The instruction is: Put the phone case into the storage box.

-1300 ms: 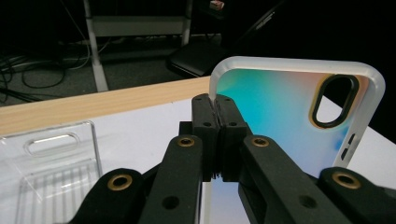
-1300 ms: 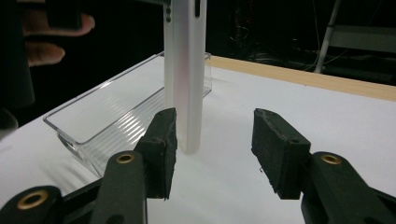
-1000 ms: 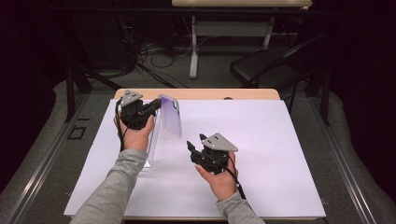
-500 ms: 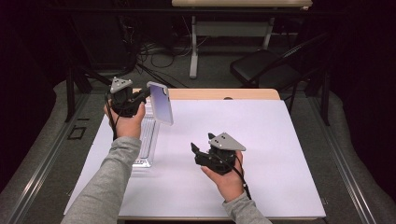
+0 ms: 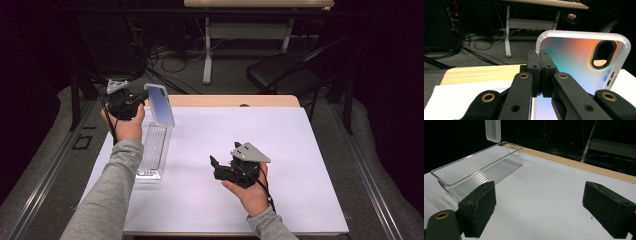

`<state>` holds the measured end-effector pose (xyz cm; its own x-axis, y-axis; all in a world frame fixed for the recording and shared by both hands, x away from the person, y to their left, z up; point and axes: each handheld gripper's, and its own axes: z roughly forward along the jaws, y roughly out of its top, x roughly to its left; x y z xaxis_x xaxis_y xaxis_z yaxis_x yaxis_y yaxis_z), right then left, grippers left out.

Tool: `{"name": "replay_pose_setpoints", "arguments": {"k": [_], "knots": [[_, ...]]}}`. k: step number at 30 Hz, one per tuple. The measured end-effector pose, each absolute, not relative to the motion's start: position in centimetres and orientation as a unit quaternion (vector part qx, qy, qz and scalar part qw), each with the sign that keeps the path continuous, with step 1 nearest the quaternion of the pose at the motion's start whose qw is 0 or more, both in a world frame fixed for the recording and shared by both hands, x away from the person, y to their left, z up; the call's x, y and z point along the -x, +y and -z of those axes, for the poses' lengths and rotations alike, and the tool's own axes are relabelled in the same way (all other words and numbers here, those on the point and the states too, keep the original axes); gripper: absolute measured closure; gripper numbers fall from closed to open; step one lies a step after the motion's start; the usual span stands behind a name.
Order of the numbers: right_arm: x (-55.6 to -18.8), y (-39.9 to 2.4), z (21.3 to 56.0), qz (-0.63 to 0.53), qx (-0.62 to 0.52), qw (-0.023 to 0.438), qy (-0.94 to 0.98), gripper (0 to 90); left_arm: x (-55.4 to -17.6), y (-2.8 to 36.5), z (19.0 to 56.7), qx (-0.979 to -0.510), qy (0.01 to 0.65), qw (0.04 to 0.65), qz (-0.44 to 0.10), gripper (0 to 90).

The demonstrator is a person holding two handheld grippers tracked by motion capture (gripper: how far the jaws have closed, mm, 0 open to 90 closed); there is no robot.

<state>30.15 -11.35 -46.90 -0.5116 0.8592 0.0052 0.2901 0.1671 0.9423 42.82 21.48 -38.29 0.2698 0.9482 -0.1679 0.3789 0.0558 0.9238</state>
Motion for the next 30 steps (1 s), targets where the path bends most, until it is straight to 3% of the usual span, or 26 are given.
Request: {"name": "replay_pose_setpoints", "arguments": {"k": [9,30], "knots": [[-30.1,-12.4,47.2,-0.503,-0.416,0.277,0.705,0.5,-43.6,22.5,38.6,-0.614,0.545,0.486,-0.299,89.1],[-30.2,-13.8,47.4,-0.503,-0.428,0.264,0.703,0.0,-45.8,23.4,39.9,-0.595,0.562,0.472,-0.328,89.1]]}}
